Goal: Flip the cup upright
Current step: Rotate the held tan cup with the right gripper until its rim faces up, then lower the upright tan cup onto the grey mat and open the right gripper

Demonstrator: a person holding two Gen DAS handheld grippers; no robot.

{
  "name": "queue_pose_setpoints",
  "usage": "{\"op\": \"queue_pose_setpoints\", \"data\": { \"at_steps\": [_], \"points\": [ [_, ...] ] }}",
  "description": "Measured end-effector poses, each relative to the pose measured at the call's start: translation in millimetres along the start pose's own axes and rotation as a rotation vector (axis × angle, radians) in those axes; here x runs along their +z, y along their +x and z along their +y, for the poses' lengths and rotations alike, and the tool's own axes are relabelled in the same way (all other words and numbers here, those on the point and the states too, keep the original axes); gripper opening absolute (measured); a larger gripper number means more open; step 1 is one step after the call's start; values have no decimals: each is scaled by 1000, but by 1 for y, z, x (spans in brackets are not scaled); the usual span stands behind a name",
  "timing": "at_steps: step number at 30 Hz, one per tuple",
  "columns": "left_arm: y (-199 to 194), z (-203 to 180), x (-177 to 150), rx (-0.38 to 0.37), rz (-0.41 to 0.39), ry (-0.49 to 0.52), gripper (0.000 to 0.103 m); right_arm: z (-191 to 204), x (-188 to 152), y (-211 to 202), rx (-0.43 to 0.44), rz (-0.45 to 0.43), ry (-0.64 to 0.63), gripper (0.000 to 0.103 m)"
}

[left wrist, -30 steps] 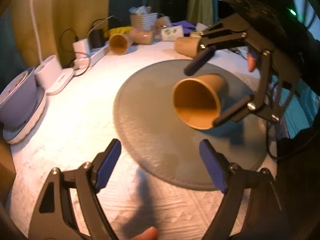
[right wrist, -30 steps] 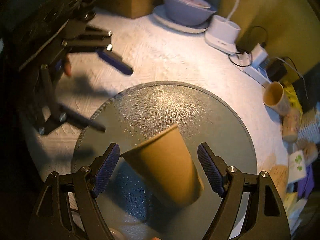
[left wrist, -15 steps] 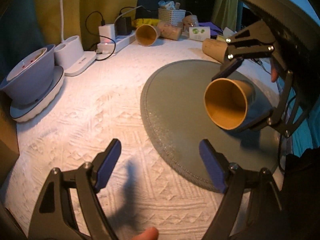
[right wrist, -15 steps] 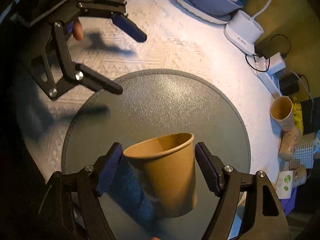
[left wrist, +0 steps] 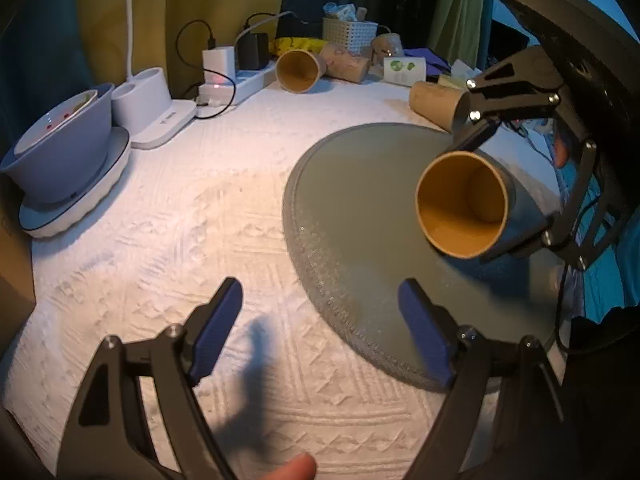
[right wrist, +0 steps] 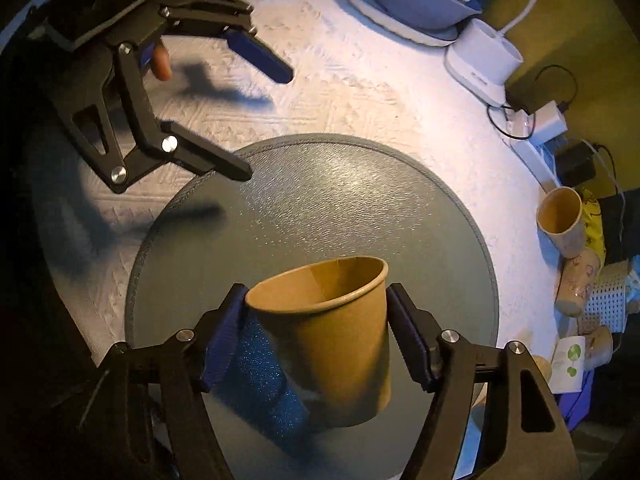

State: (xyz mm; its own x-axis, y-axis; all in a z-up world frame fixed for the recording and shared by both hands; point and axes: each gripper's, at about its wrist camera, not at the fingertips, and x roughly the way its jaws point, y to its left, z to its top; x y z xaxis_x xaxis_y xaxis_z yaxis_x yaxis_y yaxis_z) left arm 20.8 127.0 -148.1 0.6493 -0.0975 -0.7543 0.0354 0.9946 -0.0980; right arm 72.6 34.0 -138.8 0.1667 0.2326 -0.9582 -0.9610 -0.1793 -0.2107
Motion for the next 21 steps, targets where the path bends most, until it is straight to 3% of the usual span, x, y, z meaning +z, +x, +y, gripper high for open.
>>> {"op": "queue_pose_setpoints", "data": {
  "at_steps": [5, 9, 12, 17, 21],
  "points": [
    [-4, 3, 1, -8, -33, -25, 82, -13, -7, -13, -55, -96, 112, 73],
    [-6, 11, 3, -5, -62, -83, 82, -26, -22, -22, -163, -246, 284, 73],
    [-6, 16, 3, 4, -73, -125, 82, -37, -37, -25, -194, -353, 436, 73],
    [-8, 22, 3, 13, -91, -171, 82, -47, -67, -27, -198, -526, 694, 73],
    [-9, 23, 3, 15, -101, -186, 82, -39, -83, -35, -217, -611, 809, 73]
  ]
}}
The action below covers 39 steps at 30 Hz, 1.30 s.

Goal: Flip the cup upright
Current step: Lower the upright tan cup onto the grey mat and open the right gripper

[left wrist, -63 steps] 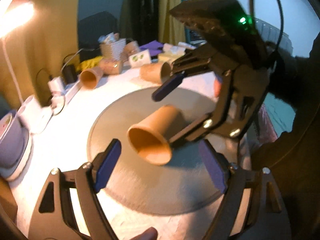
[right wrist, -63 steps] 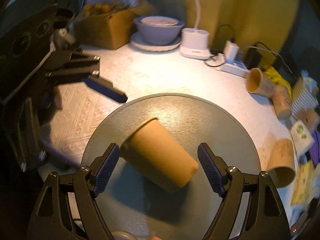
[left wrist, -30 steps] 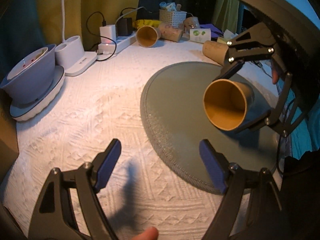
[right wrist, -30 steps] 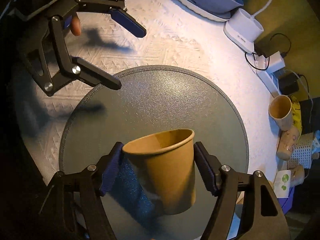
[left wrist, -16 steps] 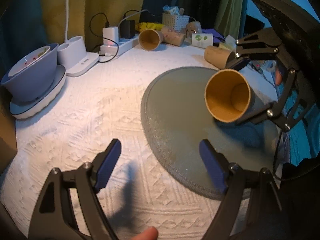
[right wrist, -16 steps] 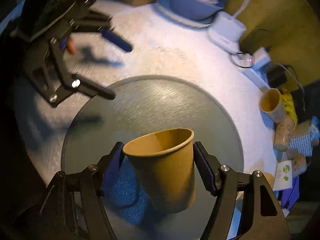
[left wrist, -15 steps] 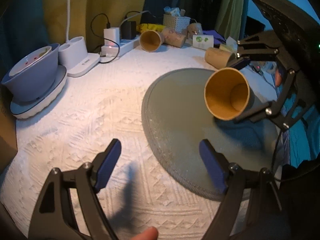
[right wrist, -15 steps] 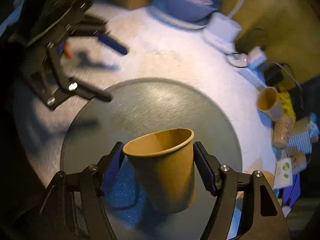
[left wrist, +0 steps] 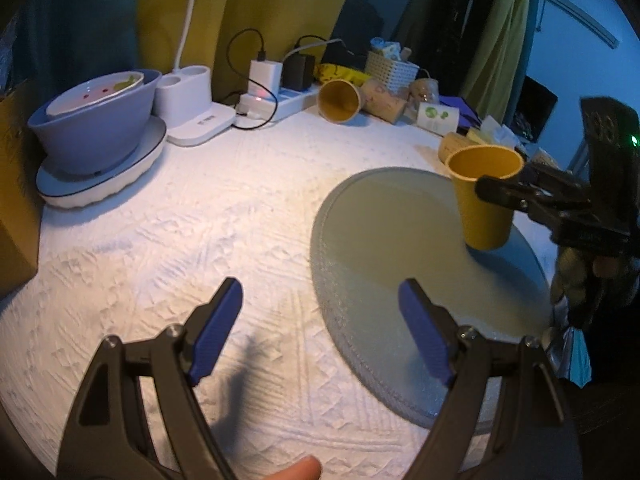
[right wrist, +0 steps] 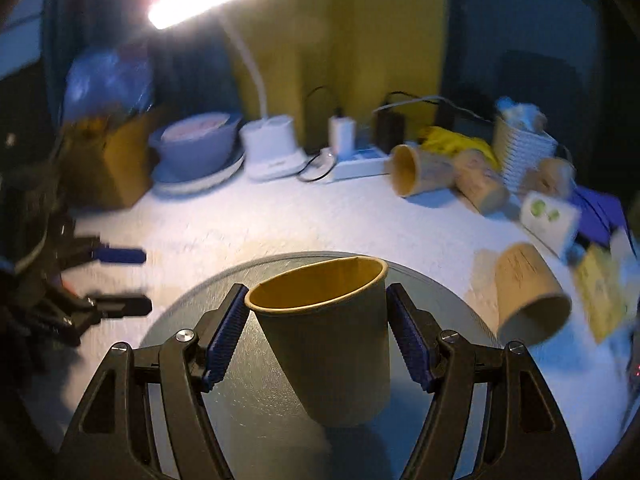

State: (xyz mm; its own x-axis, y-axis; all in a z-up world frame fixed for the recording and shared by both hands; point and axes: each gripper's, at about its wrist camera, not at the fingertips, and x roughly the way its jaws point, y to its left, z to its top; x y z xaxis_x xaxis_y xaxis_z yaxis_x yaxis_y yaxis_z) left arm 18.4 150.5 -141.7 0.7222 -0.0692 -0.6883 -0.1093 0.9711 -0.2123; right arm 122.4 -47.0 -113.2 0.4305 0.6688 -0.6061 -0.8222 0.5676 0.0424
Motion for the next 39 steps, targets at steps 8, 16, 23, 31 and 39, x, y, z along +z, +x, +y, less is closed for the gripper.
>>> {"op": "queue_pose_setpoints", "data": {
  "at_steps": [8, 16, 23, 31, 39],
  "points": [
    [-2, -10, -1, -37, -25, 18, 82, -7, -12, -6, -10, -43, 55, 73],
    [-2, -12, 0, -61, -38, 21, 82, -11, -22, -9, -38, -21, 81, 74],
    [2, -14, -1, -77, -23, 38, 82, -17, -36, -17, -71, -3, 102, 74],
    [2, -20, -1, -83, -33, 49, 82, -20, -40, -30, -98, -14, 115, 74],
    [-8, -39, -4, -93, -101, 81, 82, -11, -44, -44, -112, -10, 106, 82]
  ]
}}
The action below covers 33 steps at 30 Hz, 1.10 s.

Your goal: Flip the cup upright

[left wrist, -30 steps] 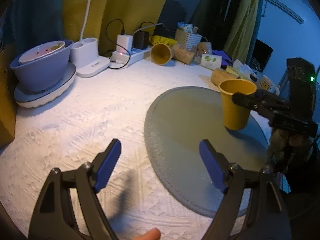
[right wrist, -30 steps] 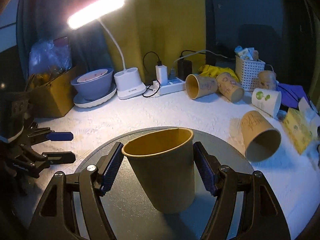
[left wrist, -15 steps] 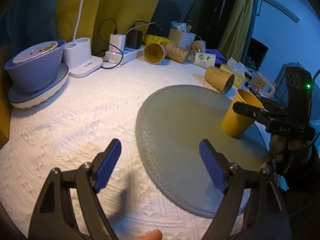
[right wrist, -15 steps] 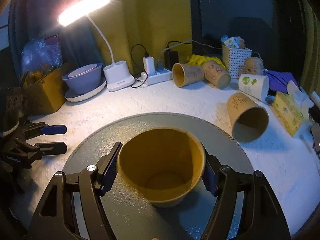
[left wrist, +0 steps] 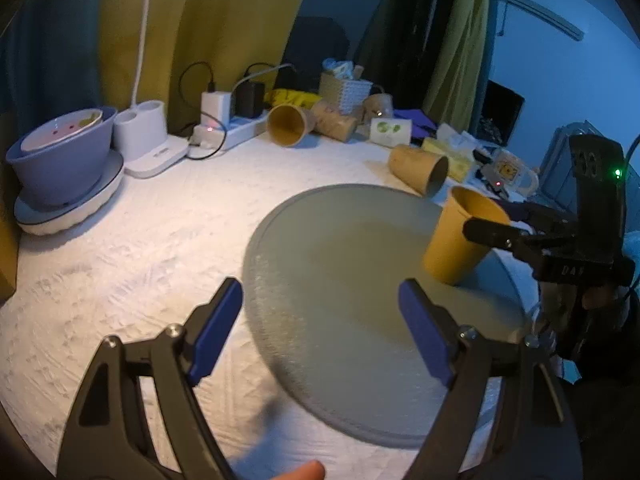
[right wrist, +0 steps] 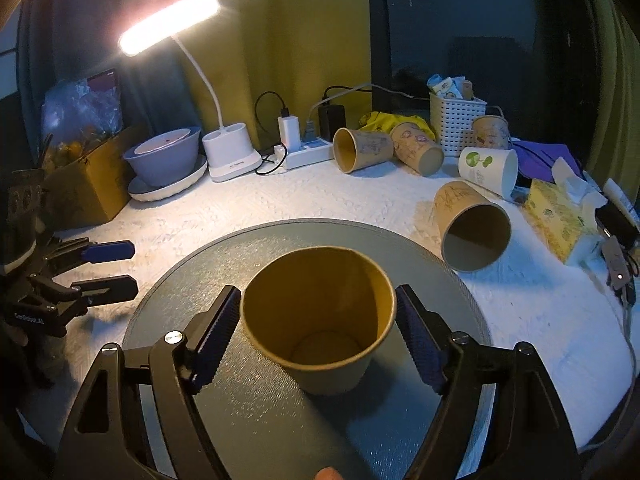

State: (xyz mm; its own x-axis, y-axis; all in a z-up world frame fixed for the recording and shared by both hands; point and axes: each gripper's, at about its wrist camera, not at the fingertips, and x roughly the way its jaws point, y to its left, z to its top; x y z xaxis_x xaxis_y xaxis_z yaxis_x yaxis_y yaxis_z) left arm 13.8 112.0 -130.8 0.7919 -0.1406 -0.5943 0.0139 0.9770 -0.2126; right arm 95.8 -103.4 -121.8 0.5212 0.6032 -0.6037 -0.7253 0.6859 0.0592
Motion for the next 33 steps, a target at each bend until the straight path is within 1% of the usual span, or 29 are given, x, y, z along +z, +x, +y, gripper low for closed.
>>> {"op": "queue_pose_setpoints", "data": {
  "at_steps": [3, 15, 25, 28, 30, 33],
  "points": [
    [-5, -10, 0, -2, -25, 14, 82, 1, -3, -9, -11, -5, 6, 84],
    [-31, -51, -4, -68, -127, 113, 82, 10, -13, -56, -69, -41, 0, 84],
    [-57, -81, -7, -92, -226, 224, 82, 16, -11, -102, -102, -117, 1, 84],
    [-68, -88, 1, -69, -253, 188, 82, 18, -4, -120, -115, -150, 8, 84],
    [-79, -99, 11, -72, -261, 166, 82, 17, 3, -134, -115, -177, 18, 84],
    [-97, -122, 26, -73, -276, 190, 82, 13, 12, -153, -107, -204, 50, 84]
  ]
}}
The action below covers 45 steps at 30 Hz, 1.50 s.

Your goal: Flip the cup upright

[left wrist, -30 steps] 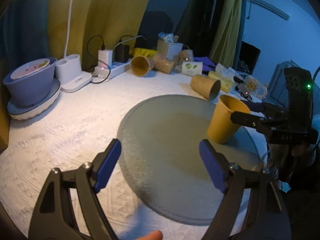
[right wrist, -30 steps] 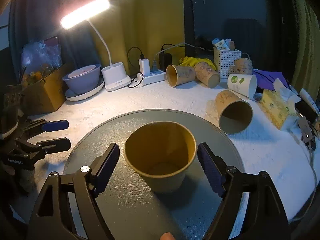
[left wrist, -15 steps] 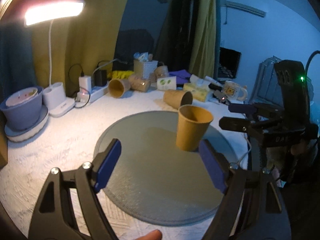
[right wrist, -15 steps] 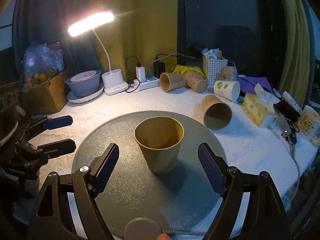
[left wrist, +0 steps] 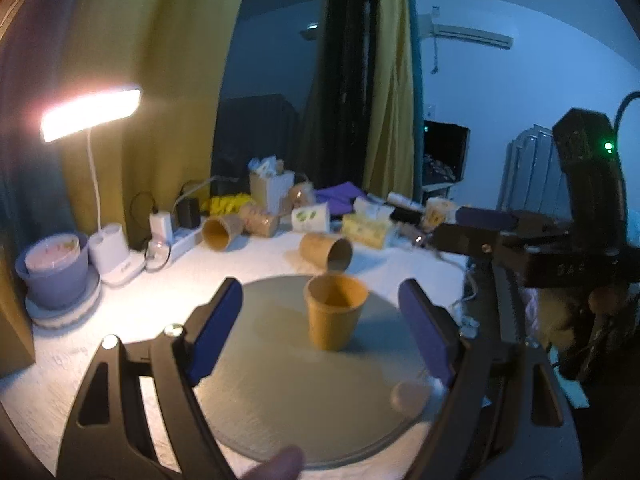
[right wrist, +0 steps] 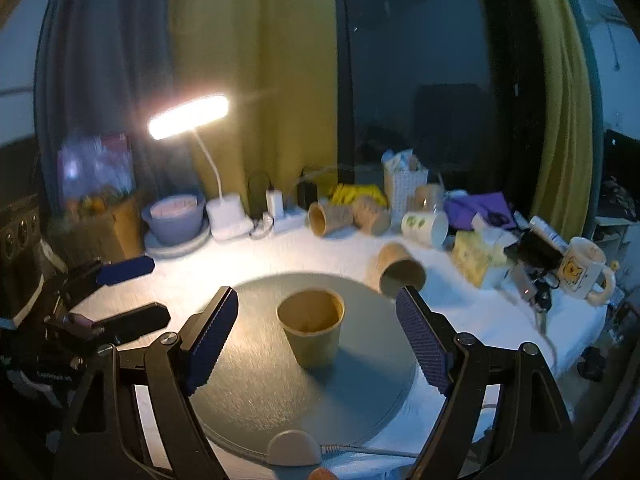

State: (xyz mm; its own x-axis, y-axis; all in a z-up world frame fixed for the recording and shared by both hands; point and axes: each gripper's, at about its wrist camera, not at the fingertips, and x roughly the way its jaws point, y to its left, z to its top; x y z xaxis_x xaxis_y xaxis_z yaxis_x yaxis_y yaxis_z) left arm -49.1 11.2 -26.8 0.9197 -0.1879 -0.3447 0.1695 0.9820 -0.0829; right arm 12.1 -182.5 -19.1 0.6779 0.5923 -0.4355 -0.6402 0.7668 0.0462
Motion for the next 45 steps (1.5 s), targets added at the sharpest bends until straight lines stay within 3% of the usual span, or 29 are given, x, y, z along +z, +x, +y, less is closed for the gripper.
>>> {"op": "queue_pose_setpoints", "data": {
  "at_steps": [4, 9, 12, 16, 19, 45],
  "points": [
    [-12, -24, 29, 24, -26, 28, 82, -8, 15, -18, 1, 9, 34, 84],
    [-4, -31, 58, 180, 15, -28, 85, -16, 19, -37, -36, -21, 51, 84],
    [7, -24, 68, 167, 43, -78, 85, -21, 22, -43, -66, -39, 57, 84],
    [6, -27, 71, 184, 0, -40, 85, -24, 25, -47, -108, -65, 44, 84],
    [8, -27, 68, 178, 18, -28, 85, -27, 25, -45, -125, -64, 47, 84],
    [10, -31, 63, 173, 27, -26, 85, -26, 19, -38, -122, -39, 38, 84]
  ]
}}
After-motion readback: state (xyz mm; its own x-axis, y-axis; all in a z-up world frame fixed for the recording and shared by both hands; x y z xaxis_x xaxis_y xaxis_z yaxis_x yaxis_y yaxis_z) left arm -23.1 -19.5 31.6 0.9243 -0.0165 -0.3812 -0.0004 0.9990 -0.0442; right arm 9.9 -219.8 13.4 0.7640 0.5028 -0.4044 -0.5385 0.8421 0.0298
